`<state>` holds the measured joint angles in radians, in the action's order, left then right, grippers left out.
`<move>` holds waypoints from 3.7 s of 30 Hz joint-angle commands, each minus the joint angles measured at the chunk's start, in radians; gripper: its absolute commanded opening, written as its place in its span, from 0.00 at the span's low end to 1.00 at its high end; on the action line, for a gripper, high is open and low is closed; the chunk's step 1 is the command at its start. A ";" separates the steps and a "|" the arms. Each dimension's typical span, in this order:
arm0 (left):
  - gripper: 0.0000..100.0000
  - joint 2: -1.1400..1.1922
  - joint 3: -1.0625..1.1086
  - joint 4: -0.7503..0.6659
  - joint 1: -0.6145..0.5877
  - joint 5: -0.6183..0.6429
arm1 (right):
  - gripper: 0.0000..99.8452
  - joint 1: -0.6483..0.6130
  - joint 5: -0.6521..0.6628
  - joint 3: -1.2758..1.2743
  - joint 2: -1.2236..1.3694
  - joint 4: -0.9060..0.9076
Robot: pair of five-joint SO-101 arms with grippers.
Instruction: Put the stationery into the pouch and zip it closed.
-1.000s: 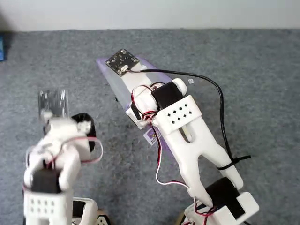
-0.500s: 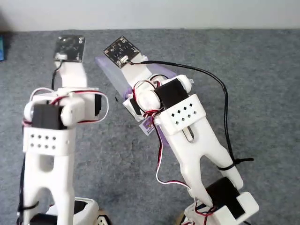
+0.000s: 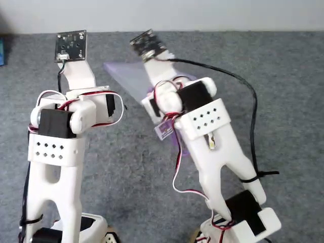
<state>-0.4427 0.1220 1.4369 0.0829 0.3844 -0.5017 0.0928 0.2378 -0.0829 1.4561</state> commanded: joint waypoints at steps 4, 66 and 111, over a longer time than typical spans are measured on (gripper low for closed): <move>0.02 0.000 0.004 -0.092 0.011 0.041 | 0.01 0.022 -0.031 0.055 -0.054 -0.059; 0.12 -0.051 -0.047 -0.071 0.023 0.092 | 0.01 -0.113 0.029 0.287 0.045 -0.067; 0.01 -0.058 0.096 -0.049 -0.196 0.028 | 0.01 0.113 0.094 0.288 -0.051 0.035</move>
<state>-0.4948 0.2601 1.3357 -0.0905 0.4242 -0.4158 0.1757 0.4787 -0.0644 1.4699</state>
